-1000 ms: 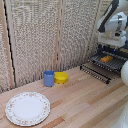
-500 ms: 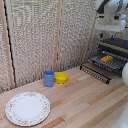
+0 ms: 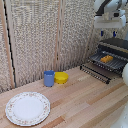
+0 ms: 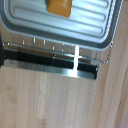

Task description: Kindly employ your clamp to softly take hold of the bread. Delicately rest it on the oven pan, verifying that it is even on the surface. Using your clamp and attentiveness, smoothly glide the pan into the oven and along the appropriate brackets, securing it in position.

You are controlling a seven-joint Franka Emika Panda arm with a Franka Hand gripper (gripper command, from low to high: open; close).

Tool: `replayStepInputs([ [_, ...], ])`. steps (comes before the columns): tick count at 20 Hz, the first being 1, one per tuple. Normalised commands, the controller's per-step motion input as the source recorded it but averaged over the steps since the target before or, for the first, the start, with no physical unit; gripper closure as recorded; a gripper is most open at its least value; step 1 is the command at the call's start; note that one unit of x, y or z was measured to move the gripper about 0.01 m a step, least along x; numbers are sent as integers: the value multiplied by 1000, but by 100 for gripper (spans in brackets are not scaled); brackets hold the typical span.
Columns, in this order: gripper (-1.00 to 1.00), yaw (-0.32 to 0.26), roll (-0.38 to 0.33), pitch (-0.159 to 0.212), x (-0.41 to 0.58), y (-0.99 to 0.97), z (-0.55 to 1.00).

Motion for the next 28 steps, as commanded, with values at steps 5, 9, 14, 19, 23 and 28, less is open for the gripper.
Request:
replayStepInputs([
  [5, -100, 201, -264, 224, -165, 93, 18],
  [9, -100, 188, -227, 257, -133, 202, 78],
  [14, -100, 167, -216, 238, -31, 271, 81],
  [19, -100, 198, -240, 95, 202, 207, -59],
  [23, -100, 228, -288, 24, 323, 71, -237],
  [28, -100, 232, -309, 56, 167, 5, -238],
])
